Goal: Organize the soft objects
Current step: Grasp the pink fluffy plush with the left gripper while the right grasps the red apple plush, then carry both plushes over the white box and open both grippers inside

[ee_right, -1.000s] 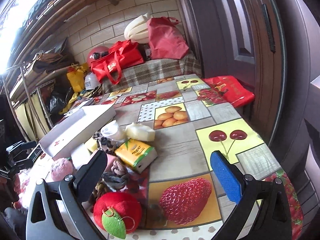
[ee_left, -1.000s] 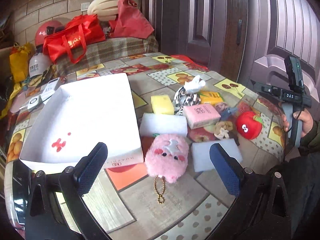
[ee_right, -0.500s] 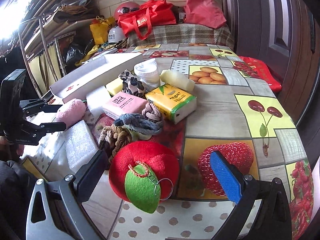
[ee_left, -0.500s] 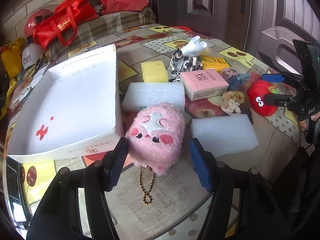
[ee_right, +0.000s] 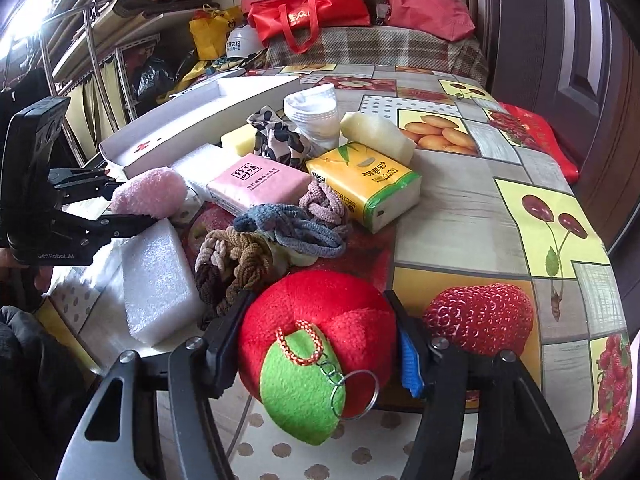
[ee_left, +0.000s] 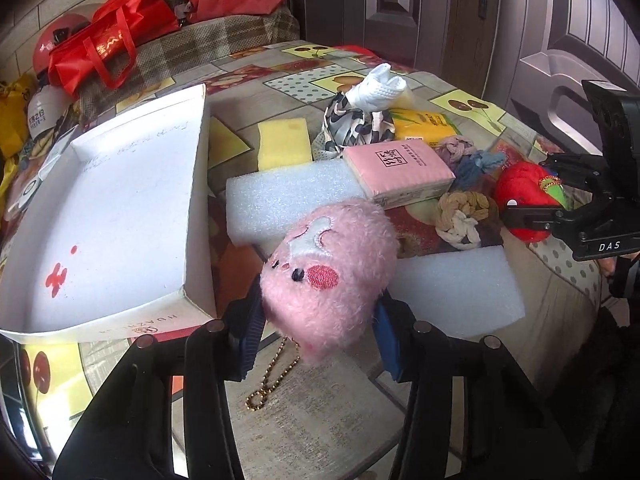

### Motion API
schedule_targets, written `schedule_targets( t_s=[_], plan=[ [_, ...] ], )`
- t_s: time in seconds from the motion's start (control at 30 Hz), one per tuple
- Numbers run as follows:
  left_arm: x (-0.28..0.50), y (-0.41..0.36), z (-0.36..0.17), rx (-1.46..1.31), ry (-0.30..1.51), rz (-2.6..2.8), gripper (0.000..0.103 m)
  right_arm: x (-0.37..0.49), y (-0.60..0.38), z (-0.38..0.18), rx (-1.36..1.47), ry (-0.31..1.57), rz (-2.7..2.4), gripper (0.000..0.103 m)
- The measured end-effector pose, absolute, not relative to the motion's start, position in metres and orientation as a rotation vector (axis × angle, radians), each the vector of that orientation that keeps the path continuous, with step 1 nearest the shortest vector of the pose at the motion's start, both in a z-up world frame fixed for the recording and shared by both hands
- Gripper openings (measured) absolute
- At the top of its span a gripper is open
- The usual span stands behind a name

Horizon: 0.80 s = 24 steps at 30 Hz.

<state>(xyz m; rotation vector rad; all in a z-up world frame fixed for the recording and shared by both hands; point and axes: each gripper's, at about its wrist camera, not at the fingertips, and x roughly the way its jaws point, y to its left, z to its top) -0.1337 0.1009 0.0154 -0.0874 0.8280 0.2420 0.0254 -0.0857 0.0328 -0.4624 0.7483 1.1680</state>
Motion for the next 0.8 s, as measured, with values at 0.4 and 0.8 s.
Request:
schedule_targets(
  t_s=[0.4, 0.8],
  plan=[
    [-0.216, 0.112, 0.065, -0.043, 0.331, 0.508, 0.047, 0.032, -0.136, 0.11, -0.045, 0.432, 1.136, 0.059],
    [-0.243, 0.162, 0.056, -0.129, 0.336, 0.698, 0.047, 0.018, -0.098, 0.094, -0.036, 0.338, 1.118, 0.059]
  ],
)
